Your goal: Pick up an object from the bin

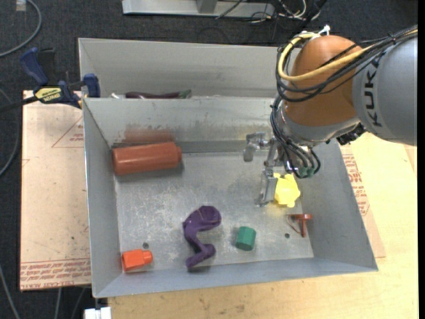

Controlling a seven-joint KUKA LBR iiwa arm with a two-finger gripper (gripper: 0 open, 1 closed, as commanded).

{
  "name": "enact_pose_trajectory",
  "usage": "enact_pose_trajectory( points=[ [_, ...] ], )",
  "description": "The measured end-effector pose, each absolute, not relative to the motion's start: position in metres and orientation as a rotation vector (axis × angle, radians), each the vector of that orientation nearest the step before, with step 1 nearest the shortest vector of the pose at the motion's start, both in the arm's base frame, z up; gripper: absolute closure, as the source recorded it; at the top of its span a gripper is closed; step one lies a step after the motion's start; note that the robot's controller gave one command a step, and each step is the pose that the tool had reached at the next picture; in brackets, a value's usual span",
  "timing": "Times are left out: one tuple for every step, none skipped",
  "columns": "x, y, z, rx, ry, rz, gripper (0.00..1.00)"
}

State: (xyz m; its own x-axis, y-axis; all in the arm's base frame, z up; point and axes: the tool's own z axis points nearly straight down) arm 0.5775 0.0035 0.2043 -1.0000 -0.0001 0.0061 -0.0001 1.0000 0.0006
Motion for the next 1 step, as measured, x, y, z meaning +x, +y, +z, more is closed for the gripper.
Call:
enact_pose_trajectory(
  points=[
    [0.5788,0.0035,0.2092,0.0,-3.143,-0.001,0.0]
  ],
)
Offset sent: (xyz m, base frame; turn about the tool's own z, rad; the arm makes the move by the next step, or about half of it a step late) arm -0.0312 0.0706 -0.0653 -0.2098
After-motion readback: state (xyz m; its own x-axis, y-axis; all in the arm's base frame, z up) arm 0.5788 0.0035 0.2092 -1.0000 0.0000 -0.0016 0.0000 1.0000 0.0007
